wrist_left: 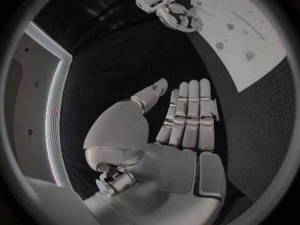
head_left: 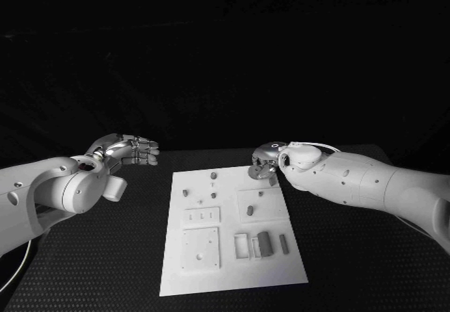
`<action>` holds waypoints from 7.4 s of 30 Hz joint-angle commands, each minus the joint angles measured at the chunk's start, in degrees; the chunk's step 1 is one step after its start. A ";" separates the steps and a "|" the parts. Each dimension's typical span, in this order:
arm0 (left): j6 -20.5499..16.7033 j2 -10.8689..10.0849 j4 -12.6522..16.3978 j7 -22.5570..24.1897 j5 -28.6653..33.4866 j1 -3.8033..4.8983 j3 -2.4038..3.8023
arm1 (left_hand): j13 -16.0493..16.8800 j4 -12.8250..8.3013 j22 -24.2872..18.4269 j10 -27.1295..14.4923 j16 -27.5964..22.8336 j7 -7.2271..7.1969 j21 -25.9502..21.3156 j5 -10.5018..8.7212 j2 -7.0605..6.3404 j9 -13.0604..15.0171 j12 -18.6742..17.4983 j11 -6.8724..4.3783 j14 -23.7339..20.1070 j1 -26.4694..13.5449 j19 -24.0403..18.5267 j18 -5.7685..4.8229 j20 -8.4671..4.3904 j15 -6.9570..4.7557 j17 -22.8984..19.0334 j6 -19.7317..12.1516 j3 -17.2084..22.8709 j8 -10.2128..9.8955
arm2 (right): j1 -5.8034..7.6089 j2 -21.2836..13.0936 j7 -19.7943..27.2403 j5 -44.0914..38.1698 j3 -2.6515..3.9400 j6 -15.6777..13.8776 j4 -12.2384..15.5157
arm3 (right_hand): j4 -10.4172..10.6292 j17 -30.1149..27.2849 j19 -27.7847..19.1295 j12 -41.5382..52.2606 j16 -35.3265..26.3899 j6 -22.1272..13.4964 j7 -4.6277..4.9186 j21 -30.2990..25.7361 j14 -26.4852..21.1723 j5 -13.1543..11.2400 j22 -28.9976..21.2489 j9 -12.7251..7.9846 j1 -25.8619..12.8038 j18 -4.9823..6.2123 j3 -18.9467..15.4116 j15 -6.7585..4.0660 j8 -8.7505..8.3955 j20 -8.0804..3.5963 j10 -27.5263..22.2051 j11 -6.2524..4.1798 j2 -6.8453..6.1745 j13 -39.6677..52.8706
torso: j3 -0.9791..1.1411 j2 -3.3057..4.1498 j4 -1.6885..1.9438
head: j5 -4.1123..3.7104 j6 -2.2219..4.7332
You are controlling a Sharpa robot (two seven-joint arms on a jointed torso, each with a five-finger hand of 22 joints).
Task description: Assemble the parts on the task board
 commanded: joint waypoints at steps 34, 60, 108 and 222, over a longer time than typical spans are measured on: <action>0.78 -0.03 0.18 0.25 -0.12 0.04 0.04 | 0.21 -0.22 0.14 0.09 -0.41 0.44 -0.30 -0.37 -0.05 0.10 -0.44 0.22 0.05 -0.07 -0.06 0.01 0.12 0.23 0.15 -0.13 -0.08 -0.44 | -0.42 0.38 0.04 -3.44 -0.26 1.74 -0.73 | -1.45 0.51 0.92 0.64 0.86 8.38 -1.33 1.38 1.52 0.18 1.12 1.22 1.86 0.87 0.46 -1.58 1.43 -0.90 -5.46 -2.21 4.73 -0.54 | -0.02 0.02 -0.01 | -0.17 -0.28; 0.62 -0.26 0.18 0.33 -0.16 0.05 0.05 | 0.33 -0.23 0.20 0.09 -0.48 0.45 -0.37 -0.37 -0.02 0.13 -0.57 0.23 0.07 0.00 -0.05 0.02 0.13 0.24 0.22 -0.16 -0.05 -0.49 | -0.50 -0.06 -3.31 -7.79 -0.28 -6.76 2.93 | -0.66 0.79 2.79 0.97 1.27 10.31 -2.18 2.13 3.49 0.21 0.85 1.92 -0.12 0.87 0.32 -2.39 2.21 -1.53 -3.38 -3.07 2.63 -0.83 | -0.06 0.01 0.02 | -0.13 -0.24; 0.63 0.32 0.12 0.32 -0.17 0.06 0.07 | 0.55 -0.23 0.33 0.15 -0.60 0.45 -0.50 -0.37 -0.04 0.19 -0.77 0.24 0.11 0.04 -0.01 0.02 0.14 0.24 0.34 -0.15 -0.06 -0.56 | -0.43 7.91 -7.16 -10.42 -0.33 -6.36 10.69 | 0.09 0.83 3.55 0.79 1.07 10.24 -2.23 2.15 4.26 0.20 0.71 1.93 -0.81 0.87 0.77 -2.64 1.85 -2.00 -2.72 -3.20 1.57 -1.06 | -0.06 0.00 0.10 | 0.88 -0.37; 0.87 1.25 -1.00 0.36 -0.17 0.05 0.06 | 1.07 -0.10 0.62 0.26 -0.90 0.49 -0.82 -0.37 -0.01 0.34 -1.28 0.25 0.18 -0.41 0.07 0.02 0.15 0.25 0.63 -0.15 -0.22 -0.74 | -2.68 11.32 -5.71 -6.15 -2.08 -6.19 3.98 | -1.08 1.32 2.45 0.53 -0.36 2.63 0.58 0.99 3.03 0.20 1.02 -0.97 0.39 0.87 0.83 -0.27 -2.83 -1.34 -4.93 -0.60 2.62 -1.07 | -0.01 -0.01 -0.01 | 1.40 -1.04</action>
